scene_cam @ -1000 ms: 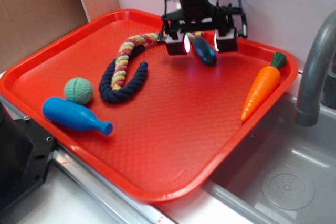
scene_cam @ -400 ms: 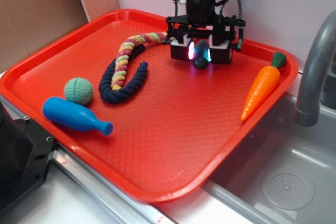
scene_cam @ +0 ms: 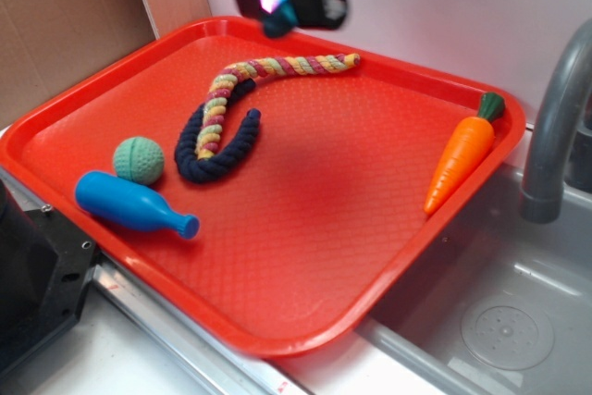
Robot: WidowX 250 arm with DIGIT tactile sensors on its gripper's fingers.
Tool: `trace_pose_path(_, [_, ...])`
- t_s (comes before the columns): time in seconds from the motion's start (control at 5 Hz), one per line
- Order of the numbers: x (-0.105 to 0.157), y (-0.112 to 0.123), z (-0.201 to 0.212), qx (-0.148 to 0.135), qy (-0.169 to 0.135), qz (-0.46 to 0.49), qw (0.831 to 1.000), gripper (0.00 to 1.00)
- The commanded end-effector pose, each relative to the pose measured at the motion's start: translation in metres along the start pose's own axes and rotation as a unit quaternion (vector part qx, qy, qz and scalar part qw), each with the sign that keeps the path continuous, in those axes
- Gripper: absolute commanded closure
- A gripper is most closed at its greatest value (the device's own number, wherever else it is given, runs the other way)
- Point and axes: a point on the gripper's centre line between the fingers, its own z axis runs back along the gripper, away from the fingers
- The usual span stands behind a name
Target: Grab the plastic pickle.
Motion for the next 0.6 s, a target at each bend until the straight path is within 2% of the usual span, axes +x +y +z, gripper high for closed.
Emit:
trace_pose_path(0.0, [-0.0128,0.0421,0.0533,-0.052,-0.050,-0.037,0.997,1.00])
trace_pose_path(0.4, [-0.0112,0.0413,0.0456,-0.018,-0.052,-0.012,0.998,1.00])
